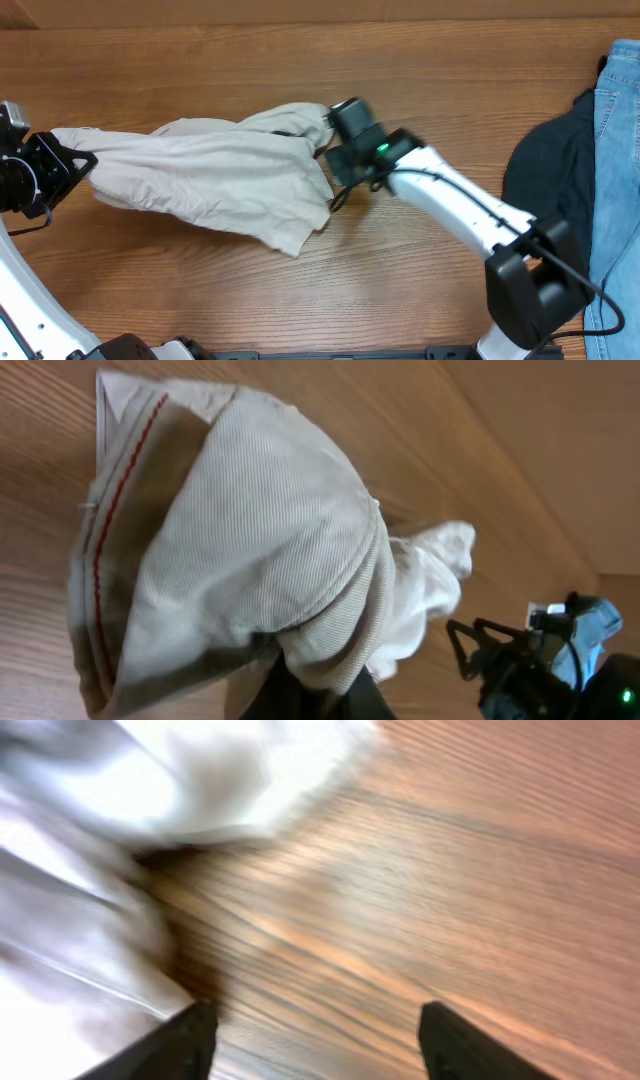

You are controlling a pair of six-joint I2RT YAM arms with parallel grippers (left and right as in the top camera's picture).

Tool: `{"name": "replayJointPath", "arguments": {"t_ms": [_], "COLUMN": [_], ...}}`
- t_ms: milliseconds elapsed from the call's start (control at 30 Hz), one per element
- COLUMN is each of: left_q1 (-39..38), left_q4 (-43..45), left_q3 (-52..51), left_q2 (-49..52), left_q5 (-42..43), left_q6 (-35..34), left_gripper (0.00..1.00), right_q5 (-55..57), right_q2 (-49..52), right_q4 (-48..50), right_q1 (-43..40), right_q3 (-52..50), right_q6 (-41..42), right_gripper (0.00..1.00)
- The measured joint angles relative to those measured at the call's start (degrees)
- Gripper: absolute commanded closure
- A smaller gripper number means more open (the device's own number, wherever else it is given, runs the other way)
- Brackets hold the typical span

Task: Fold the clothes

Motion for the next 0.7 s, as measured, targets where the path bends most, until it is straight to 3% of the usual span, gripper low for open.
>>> {"name": "replayJointPath", "arguments": {"t_ms": [200, 333, 433, 533, 700], "left_q1": [0.1, 0.1, 0.1, 0.1, 0.1], "left_q4": [-0.8, -0.8, -0.8, -0.8, -0.8], "left_q3": [0.0, 0.0, 0.0, 0.0, 0.0], "left_q2": [0.0, 0.0, 0.0, 0.0, 0.0], "left_q5": [-1.0, -1.1, -1.5, -1.5, -1.6], "left_q6": [1.4, 1.9, 2.5, 2.5, 2.5], "left_gripper": [0.96, 0.96, 0.96, 0.96, 0.96], "right_q5": [-24.9, -35.5, -36.2, -35.4, -31.3], "right_q2": [0.0, 0.0, 0.0, 0.0, 0.2], "right_q4": [-9.7, -6.2, -1.8, 5.7, 13.9], "right_q1": [-2.6, 2.4, 8.6, 14.1, 15.4], "right_q3": [-0.5, -4.1, -8.4, -12.1, -13.0], "right_q6": [2.9, 11.3, 17.9, 25.0, 35.3], "right_gripper": [0.21, 0.22, 0.11, 0.17, 0.17]}}
